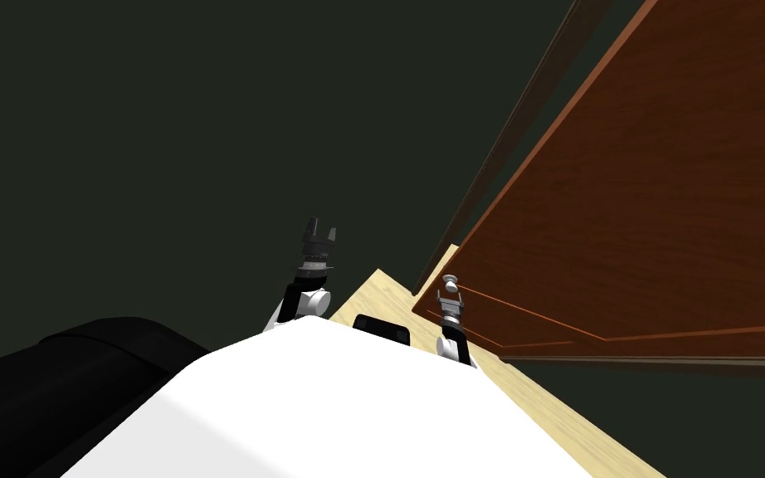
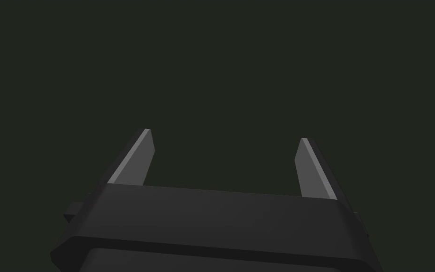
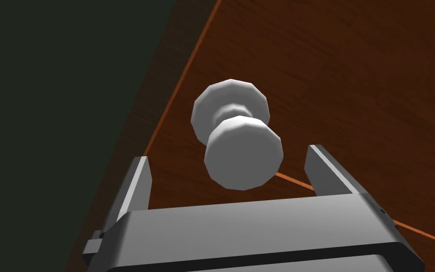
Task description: Pull the door open
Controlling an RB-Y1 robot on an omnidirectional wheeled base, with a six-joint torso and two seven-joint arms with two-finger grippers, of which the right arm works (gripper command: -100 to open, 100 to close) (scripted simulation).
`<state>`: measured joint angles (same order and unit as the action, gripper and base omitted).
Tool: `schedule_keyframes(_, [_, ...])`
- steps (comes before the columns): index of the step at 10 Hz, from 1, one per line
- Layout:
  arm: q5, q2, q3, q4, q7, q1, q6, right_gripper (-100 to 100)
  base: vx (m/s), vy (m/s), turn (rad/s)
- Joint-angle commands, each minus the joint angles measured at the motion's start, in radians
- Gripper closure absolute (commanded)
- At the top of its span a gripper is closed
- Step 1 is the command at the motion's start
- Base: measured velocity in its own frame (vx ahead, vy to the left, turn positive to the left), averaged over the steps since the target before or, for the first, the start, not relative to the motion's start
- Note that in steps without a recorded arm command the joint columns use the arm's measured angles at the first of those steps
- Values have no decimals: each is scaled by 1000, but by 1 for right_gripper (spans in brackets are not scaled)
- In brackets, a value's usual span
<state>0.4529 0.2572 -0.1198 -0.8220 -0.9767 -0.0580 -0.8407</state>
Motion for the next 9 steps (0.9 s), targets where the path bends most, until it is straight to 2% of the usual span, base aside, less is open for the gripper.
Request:
schedule_keyframes(1, [25,-3,-7,-16,-50,-8,7,-100,-98,-34,79])
schedule_keyframes(2, [25,-3,-7,-16,-59,-8,7,-100,-70,-25,25])
schedule_keyframes(5, [70,-8,-20,-38,-150,-21,17,-100,-83,-28,66])
schedule_keyframes(6, [70,-8,-20,-38,-158,-21,17,-100,-72,-26,19])
schedule_keyframes(9, [111,-13,-32,-59,-248,-32,25,-100,-81,-19,57])
